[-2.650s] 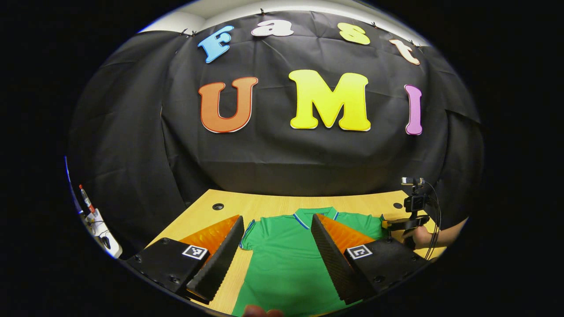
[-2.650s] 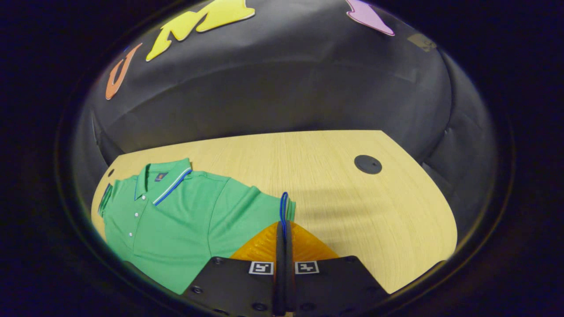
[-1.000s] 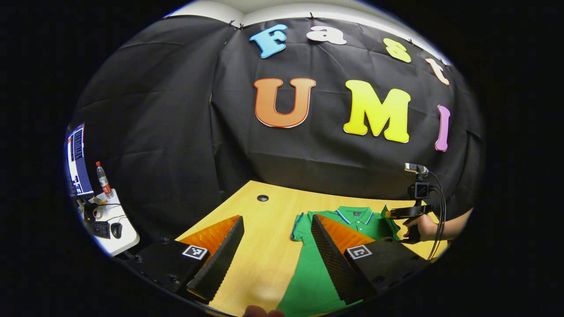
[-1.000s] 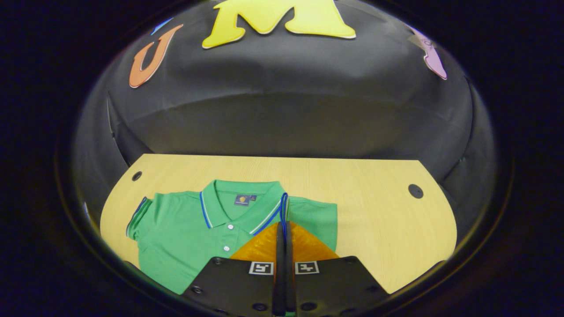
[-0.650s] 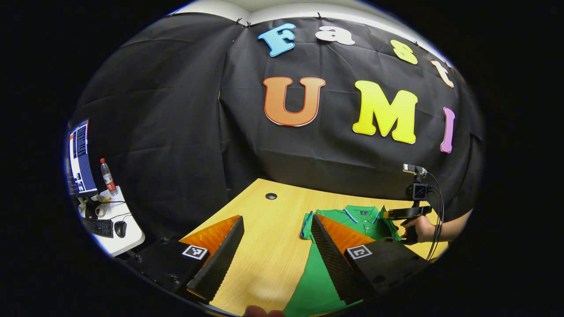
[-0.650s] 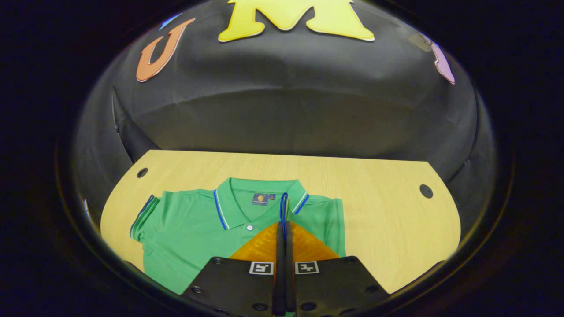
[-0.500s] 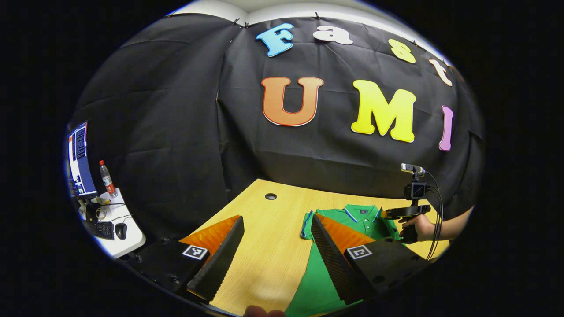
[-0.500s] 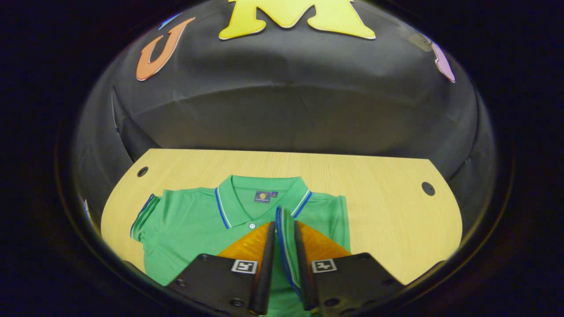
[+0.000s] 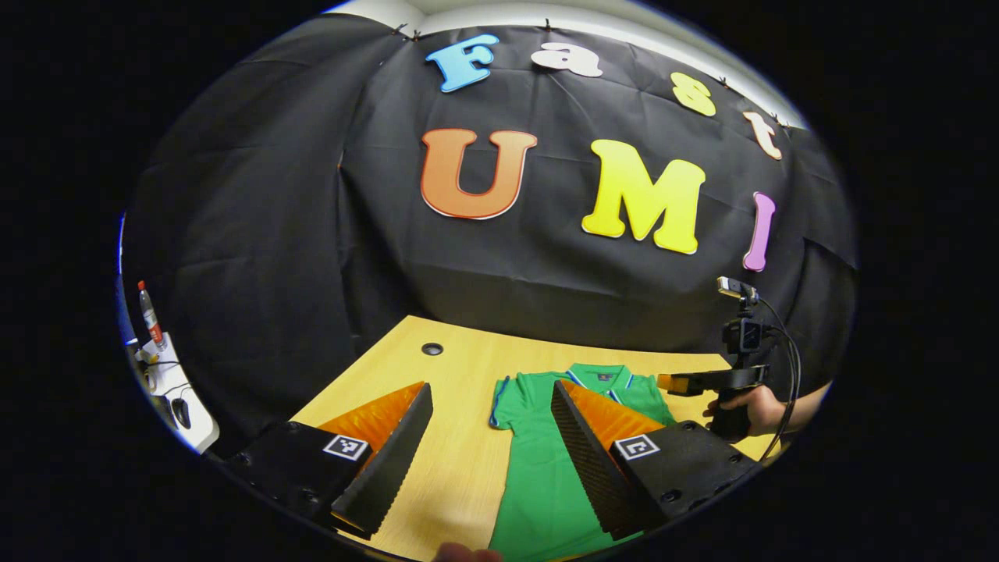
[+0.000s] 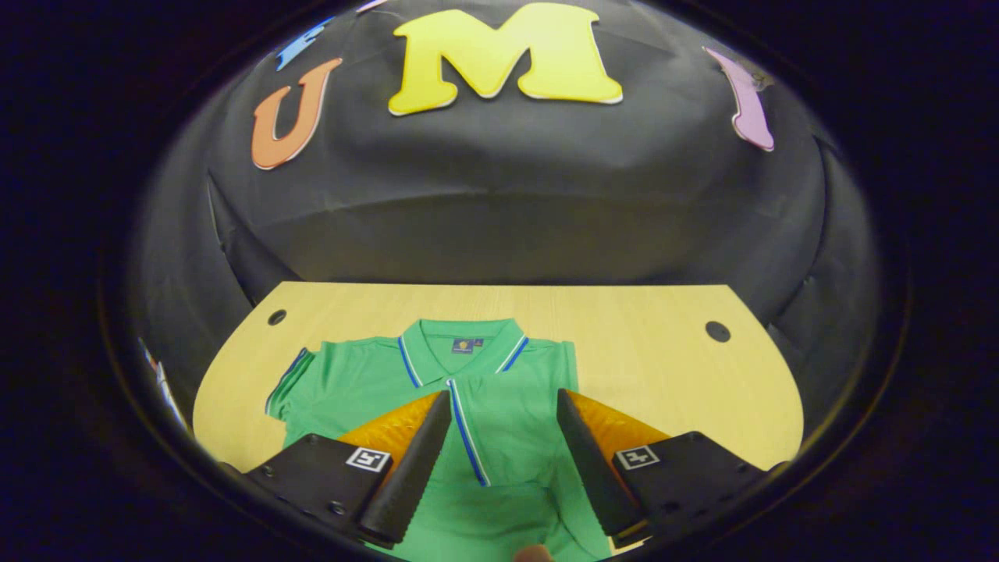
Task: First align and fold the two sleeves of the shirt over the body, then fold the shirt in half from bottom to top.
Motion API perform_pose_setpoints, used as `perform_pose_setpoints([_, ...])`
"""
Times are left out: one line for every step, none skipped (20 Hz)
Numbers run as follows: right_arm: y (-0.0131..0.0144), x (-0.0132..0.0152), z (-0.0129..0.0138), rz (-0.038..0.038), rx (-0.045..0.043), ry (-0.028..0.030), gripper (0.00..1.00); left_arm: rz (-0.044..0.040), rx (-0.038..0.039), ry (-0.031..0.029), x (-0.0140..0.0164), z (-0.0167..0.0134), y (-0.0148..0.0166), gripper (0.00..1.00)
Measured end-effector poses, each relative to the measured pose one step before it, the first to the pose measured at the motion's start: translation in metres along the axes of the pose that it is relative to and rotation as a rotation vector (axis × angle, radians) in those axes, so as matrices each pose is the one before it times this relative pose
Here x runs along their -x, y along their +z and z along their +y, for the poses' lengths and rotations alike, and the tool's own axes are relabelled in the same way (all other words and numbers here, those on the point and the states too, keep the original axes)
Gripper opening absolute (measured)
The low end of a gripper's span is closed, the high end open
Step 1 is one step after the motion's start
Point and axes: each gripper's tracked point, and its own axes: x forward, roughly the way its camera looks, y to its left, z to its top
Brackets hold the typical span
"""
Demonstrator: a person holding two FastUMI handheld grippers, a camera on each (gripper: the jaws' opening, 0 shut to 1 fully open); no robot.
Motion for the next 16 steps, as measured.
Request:
perform_pose_setpoints([0.0046, 0.01819, -0.00218, -0.02416, 0.01628, 0.00115, 0.87, 0.00623, -0.00554, -0.0285, -0.00564, -0.00252, -0.00044, 0.99])
perform_pose_setpoints([0.00545, 0.01877, -0.00182, -0.02628, 0.01625, 0.00205, 0.9, 0.00368, -0.00462, -0.02617, -0.00675, -0.00236, 0.00063, 0.99])
perform_pose_setpoints([0.00633, 0.01893, -0.00137, -0.02708, 0.01644, 0.00174, 0.9, 0.00353, -0.00405, -0.02491, -0.00821, -0.00143, -0.00081, 0.99])
perform_pose_setpoints([0.00658, 0.01971, -0.00228, -0.02401, 0.01744, -0.00012, 0.9, 0.00396, -0.00344, -0.02788, -0.00819, -0.00109, -0.00131, 0.99])
perform_pose_setpoints([0.00689, 0.02651, -0.00395, -0.02739, 0.01393, -0.00242, 0.89, 0.01893, -0.00113, -0.06351, -0.01534, -0.00563, -0.00504, 0.98])
perform_pose_setpoints([0.00084, 0.02446, -0.00107, -0.00454, -0.01682, -0.00011, 0.87, 0.01712, 0.00339, -0.03122, -0.01054, -0.00158, -0.0041, 0.98])
perform_pose_setpoints([-0.00102, 0.01869, 0.00187, 0.00205, -0.03067, 0.00823, 0.9, 0.02341, 0.00682, -0.02203, -0.01275, 0.00194, -0.00709, 0.98])
perform_pose_setpoints([-0.00241, 0.01628, 0.00189, -0.00012, -0.01826, 0.00841, 0.9, 0.02014, 0.009, -0.01673, -0.01296, 0.00125, -0.0043, 0.98])
perform_pose_setpoints([-0.00269, 0.01531, -0.00416, 0.00041, -0.00394, -0.01022, 0.87, 0.01849, 0.00886, -0.00771, -0.01371, 0.00326, -0.00504, 0.98])
perform_pose_setpoints([-0.00332, 0.01356, -0.00389, -0.00227, -0.00621, -0.0092, 0.87, 0.02639, 0.00006, -0.00049, -0.01358, 0.0041, -0.00829, 0.98])
perform_pose_setpoints([-0.00369, 0.01267, -0.00359, 0.00005, -0.00949, -0.01017, 0.87, 0.02652, -0.00683, -0.00414, -0.01329, 0.00482, -0.00642, 0.98])
perform_pose_setpoints([-0.00605, 0.00991, -0.00562, 0.00818, -0.01241, -0.01547, 0.9, 0.01765, 0.00023, -0.01782, -0.01249, 0.00091, -0.00762, 0.99])
perform_pose_setpoints([-0.00836, 0.0083, -0.0052, 0.01409, -0.01555, -0.0143, 0.87, 0.01502, 0.00335, -0.03031, -0.01219, -0.00153, -0.00321, 0.98])
perform_pose_setpoints([-0.00745, 0.00511, -0.00601, 0.01283, -0.00926, -0.01655, 0.87, 0.02507, -0.00393, -0.01, -0.0125, 0.00209, -0.00587, 0.99])
perform_pose_setpoints([-0.0078, 0.00475, -0.00671, 0.01428, 0.00029, -0.02156, 0.89, 0.02291, -0.00565, -0.00171, -0.01314, 0.00532, -0.00781, 0.99])
perform_pose_setpoints([-0.00628, 0.00448, -0.00507, 0.0124, -0.00235, -0.01552, 0.87, 0.01736, -0.0078, 0.00537, -0.00965, 0.00502, -0.00414, 0.99])
